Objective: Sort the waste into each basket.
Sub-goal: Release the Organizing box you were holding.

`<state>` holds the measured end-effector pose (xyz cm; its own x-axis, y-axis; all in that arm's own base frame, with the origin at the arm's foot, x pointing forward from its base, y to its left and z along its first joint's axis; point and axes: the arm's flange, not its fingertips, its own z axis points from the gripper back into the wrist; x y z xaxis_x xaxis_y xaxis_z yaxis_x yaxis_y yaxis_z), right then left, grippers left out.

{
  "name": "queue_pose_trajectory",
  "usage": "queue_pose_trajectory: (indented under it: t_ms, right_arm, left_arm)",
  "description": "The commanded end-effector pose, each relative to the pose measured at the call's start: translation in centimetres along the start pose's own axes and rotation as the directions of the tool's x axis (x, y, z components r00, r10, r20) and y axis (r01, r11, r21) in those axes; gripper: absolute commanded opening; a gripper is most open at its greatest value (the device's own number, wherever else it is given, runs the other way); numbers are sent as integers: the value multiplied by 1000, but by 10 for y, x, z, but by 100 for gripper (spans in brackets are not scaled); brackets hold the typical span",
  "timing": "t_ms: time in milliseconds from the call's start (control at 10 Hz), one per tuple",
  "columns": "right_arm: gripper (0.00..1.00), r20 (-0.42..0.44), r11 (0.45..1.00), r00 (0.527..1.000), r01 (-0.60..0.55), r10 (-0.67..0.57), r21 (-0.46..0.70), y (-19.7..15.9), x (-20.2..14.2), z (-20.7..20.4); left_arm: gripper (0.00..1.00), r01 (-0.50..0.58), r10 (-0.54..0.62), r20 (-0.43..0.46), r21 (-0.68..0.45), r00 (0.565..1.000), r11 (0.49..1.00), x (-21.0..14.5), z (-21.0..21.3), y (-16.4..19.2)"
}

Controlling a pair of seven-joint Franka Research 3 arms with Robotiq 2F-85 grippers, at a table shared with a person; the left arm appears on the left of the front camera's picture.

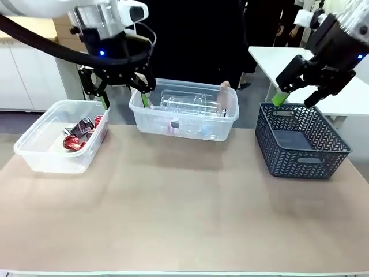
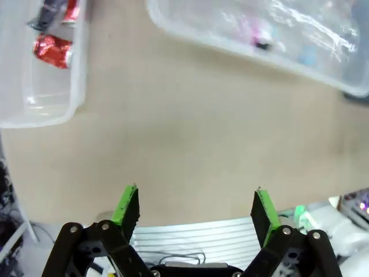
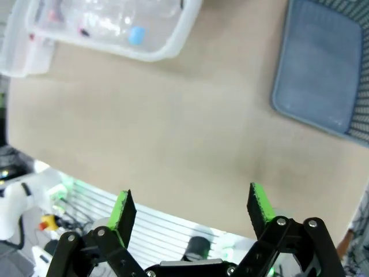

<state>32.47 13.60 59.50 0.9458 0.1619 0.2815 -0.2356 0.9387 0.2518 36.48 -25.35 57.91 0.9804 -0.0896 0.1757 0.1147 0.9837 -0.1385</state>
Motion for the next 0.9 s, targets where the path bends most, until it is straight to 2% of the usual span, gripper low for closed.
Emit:
queue_pose_trajectory:
  t_ms: [0,100,200,300,400,500,700,800]
  right_arm:
    - [100,79,917,982,128,-169,377,-15,-4,18]
    - [100,13,731,938,261,-346,631,-37,-8,38]
    - [100,16,522,860,296,-511,800,-60,-17,52]
    - [100,7,420,805,302,-593,856,-77,-25,56]
    - [100,-28,351,772,320,-635,880,-94,-31,55]
    - [100,-52,341,756,354,-652,871,-105,-37,52]
    - [100,-74,301,718,380,-692,875,-124,-51,48]
    - [100,-46,294,700,357,-713,886,-130,-55,47]
  left_arm:
    - [100,140,-166,-60,-301,984,943,-13,18,28]
    - [100,168,-228,-43,-551,973,817,-23,31,58]
    - [100,209,-264,53,-765,963,609,-31,42,93]
    - [100,214,-254,98,-851,962,480,-32,43,118]
    - [100,197,-182,139,-915,973,352,-31,39,138]
    - [100,175,-87,157,-946,984,273,-33,36,156]
    - [100,164,45,173,-974,984,155,-41,35,182]
    - [100,131,105,147,-981,984,146,-42,33,189]
